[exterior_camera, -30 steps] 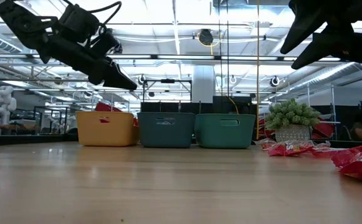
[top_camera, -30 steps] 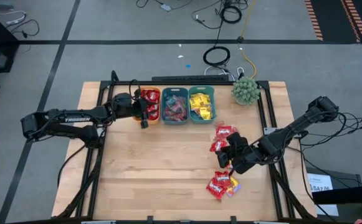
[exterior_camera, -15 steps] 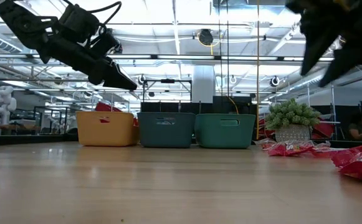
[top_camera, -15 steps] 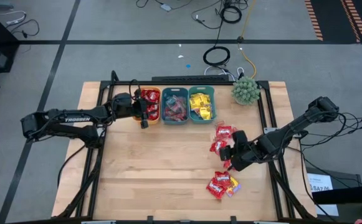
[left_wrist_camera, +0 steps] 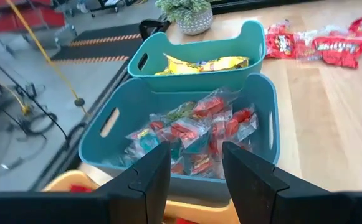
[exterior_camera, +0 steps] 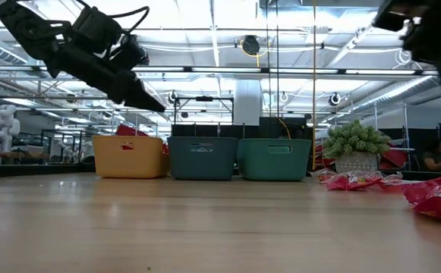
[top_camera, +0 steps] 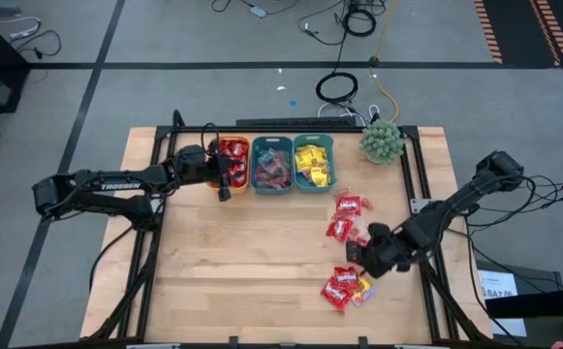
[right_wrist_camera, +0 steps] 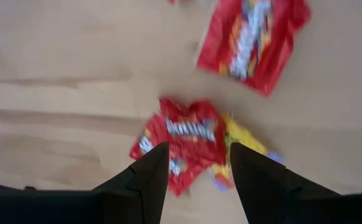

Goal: Sort candy
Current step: Put the yellow candy into the green bin

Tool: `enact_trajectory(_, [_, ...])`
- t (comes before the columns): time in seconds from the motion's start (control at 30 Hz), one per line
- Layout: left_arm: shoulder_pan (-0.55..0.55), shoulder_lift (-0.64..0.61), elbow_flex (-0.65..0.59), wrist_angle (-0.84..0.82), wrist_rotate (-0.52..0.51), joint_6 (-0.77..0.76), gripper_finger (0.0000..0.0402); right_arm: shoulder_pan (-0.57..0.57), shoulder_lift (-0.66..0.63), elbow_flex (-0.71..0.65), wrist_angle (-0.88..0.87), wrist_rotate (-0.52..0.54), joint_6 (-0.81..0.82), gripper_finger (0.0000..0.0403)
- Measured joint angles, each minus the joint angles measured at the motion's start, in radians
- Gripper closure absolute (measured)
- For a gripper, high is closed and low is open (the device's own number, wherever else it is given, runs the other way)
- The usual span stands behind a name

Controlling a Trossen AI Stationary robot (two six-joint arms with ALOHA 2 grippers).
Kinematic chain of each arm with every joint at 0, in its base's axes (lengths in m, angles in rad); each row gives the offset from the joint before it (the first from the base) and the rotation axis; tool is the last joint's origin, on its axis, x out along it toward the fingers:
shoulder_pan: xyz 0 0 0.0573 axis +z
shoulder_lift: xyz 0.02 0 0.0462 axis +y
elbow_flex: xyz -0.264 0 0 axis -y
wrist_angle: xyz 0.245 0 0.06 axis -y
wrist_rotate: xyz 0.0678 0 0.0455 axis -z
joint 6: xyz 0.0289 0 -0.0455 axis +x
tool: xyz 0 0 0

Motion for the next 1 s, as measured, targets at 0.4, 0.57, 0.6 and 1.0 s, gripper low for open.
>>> enact_trajectory(0.4, [0.0,0.0,0.0,-0.065,-0.002,-0.045,0.0246,0.131,0.217,0.001,0.19,-0.118,0.016,0.0241])
enact_trajectory(0.57, [0.0,0.0,0.0,-0.05,-0.002,-0.039,0.0246,0.151,0.24,0.001,0.173,-0.119,-0.064,0.0241])
enact_trajectory(0.6, [0.0,0.0,0.0,-0.048,-0.002,-0.039,0.0246,0.151,0.244,0.001,0.16,-0.119,-0.078,0.0241])
enact_trajectory(1.0, [0.0,0.0,0.0,-0.002,-0.002,-0.045,0.0246,0.149,0.411,0.007,0.203,-0.105,-0.133,0.0244])
